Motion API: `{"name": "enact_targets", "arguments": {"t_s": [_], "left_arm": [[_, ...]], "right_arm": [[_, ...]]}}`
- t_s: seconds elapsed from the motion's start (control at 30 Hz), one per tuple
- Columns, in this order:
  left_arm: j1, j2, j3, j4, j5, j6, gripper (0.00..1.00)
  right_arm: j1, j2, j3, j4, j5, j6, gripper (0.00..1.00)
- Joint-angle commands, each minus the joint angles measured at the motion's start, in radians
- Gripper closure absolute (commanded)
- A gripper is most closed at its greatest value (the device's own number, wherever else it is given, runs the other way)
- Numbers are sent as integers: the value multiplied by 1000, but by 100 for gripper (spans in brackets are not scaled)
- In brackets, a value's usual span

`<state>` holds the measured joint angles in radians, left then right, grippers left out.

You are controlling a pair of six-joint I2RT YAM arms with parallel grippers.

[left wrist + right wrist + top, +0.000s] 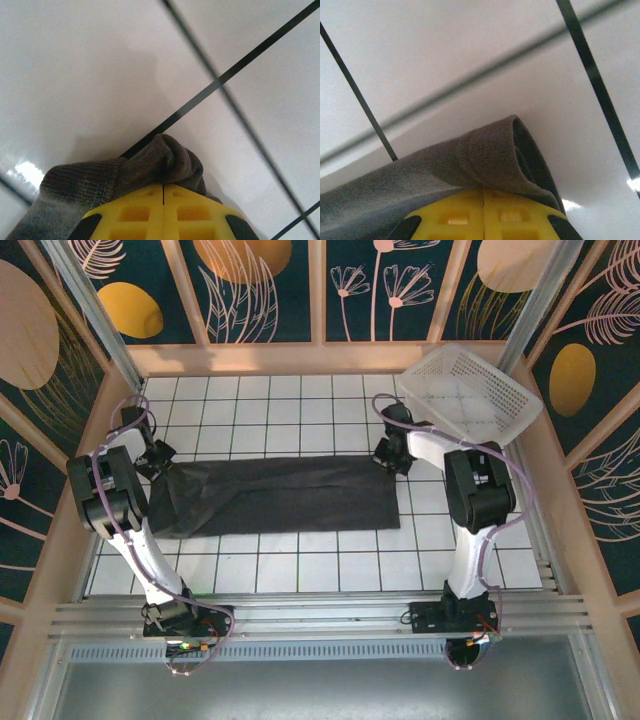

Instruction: Fold and stack the t-shirts

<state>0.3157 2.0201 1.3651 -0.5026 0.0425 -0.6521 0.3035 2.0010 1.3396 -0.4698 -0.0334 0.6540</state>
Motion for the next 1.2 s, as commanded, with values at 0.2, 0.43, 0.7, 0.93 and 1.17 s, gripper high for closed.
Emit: {"name": "enact_targets", "arguments": {"t_s": [0.2, 0.43, 0.7, 0.93, 1.17], "left_arm": [[-2, -14, 105, -2, 40, 28, 79], [-148, -300, -110, 68, 88, 63, 61], [-225, -338, -323, 144, 262, 169, 66], [-225, -313, -356, 180, 263, 222, 65], [-228, -268, -358, 200, 228, 243, 65]], "right_arm": [[-43, 183, 354, -90, 7, -233, 84], [57, -21, 263, -7, -76, -270, 64], [151, -159, 36, 198, -503, -231, 56], [178, -185, -13, 235, -527, -183, 55], [185, -189, -11, 243, -533, -169, 55]]}}
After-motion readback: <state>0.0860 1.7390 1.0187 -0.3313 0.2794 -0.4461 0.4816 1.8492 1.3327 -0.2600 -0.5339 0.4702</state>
